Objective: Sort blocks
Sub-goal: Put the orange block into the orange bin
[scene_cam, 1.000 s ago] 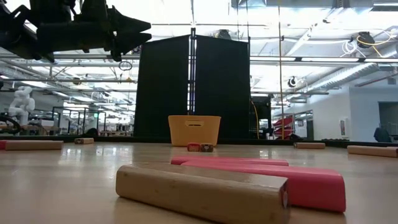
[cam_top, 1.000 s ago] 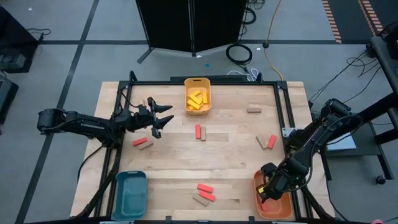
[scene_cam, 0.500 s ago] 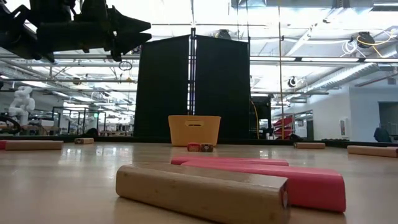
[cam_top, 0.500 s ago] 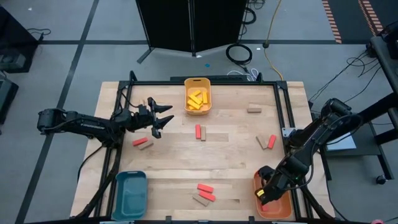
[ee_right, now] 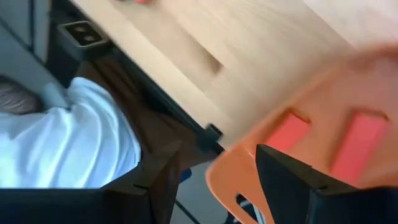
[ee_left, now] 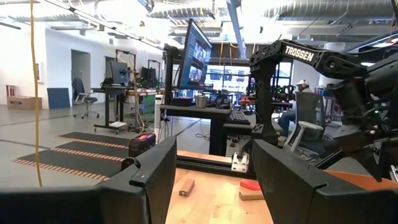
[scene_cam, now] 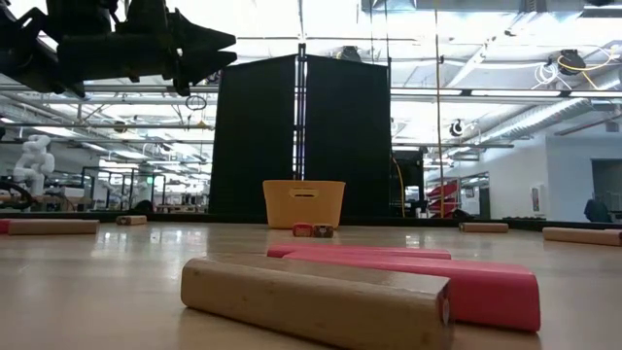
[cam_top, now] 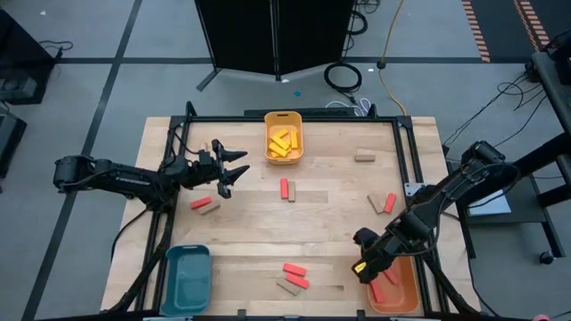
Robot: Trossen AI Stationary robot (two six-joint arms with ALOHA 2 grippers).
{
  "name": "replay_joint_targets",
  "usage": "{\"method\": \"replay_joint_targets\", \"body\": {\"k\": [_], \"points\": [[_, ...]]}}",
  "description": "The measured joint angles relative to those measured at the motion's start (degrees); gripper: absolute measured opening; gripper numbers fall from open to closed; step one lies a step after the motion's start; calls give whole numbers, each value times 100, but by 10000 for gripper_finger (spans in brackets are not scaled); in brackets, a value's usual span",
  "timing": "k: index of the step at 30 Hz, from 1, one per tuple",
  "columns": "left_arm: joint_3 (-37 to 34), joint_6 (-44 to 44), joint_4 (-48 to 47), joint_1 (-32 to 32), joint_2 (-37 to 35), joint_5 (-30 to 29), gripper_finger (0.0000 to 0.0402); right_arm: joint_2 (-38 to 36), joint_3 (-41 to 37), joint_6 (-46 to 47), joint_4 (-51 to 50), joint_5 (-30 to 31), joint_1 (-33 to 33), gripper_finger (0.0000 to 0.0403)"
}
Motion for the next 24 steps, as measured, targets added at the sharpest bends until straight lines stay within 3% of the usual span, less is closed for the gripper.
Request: {"method": "replay_joint_targets", "body": {"k": [6, 12, 20, 24], "points": [[0, -6, -1, -2, 0, 12, 207, 0, 4, -1014, 445, 29, -442, 192], [0, -132, -1, -2, 0, 12, 207, 216, 5, -2690, 1247, 398, -872, 192], [0, -153, 46, -11, 2, 91, 207, 1163, 38, -5425, 3244, 186, -1289, 192], [0, -189, 104, -11, 2, 222, 207, 1676, 509, -6458, 3051, 137, -1473, 192]]}}
